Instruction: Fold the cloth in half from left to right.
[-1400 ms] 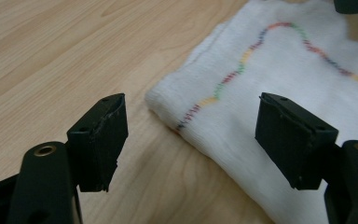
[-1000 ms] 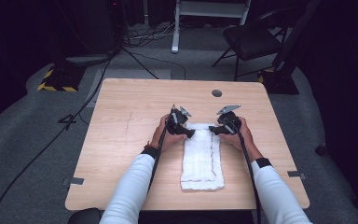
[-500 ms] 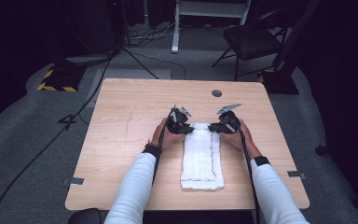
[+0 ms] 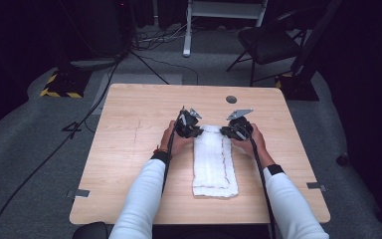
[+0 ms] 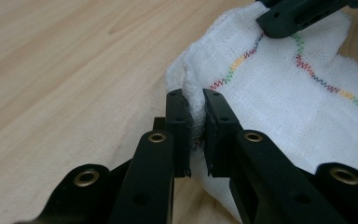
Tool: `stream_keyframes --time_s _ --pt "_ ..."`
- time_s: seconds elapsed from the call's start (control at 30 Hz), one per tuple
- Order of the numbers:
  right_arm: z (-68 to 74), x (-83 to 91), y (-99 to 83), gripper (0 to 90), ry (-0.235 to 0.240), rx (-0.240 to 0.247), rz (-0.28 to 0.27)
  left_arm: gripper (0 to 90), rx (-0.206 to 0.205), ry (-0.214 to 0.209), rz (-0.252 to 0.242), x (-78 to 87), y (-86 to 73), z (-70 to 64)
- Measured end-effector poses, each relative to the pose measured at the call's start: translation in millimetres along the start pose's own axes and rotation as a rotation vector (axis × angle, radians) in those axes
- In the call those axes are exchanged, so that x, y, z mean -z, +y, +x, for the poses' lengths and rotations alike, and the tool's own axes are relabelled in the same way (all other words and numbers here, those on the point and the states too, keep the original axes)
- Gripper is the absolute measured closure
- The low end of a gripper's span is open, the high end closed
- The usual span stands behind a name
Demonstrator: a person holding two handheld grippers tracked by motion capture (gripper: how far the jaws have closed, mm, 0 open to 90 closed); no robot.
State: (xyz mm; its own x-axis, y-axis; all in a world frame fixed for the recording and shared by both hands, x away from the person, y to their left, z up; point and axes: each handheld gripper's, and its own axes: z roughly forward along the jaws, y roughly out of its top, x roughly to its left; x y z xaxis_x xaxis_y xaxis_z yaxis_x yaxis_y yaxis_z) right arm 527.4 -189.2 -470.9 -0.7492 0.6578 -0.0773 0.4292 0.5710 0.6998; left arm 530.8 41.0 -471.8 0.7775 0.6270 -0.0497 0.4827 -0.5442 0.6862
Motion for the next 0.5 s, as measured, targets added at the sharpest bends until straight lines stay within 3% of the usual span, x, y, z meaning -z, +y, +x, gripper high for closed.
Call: stream_keyframes --time_s 0.5 --pt "4.0 23.9 27.1 84.3 -0.032 0.049 -0.096 82.3 -0.052 0.045 -0.063 33.9 16.8 3.9"
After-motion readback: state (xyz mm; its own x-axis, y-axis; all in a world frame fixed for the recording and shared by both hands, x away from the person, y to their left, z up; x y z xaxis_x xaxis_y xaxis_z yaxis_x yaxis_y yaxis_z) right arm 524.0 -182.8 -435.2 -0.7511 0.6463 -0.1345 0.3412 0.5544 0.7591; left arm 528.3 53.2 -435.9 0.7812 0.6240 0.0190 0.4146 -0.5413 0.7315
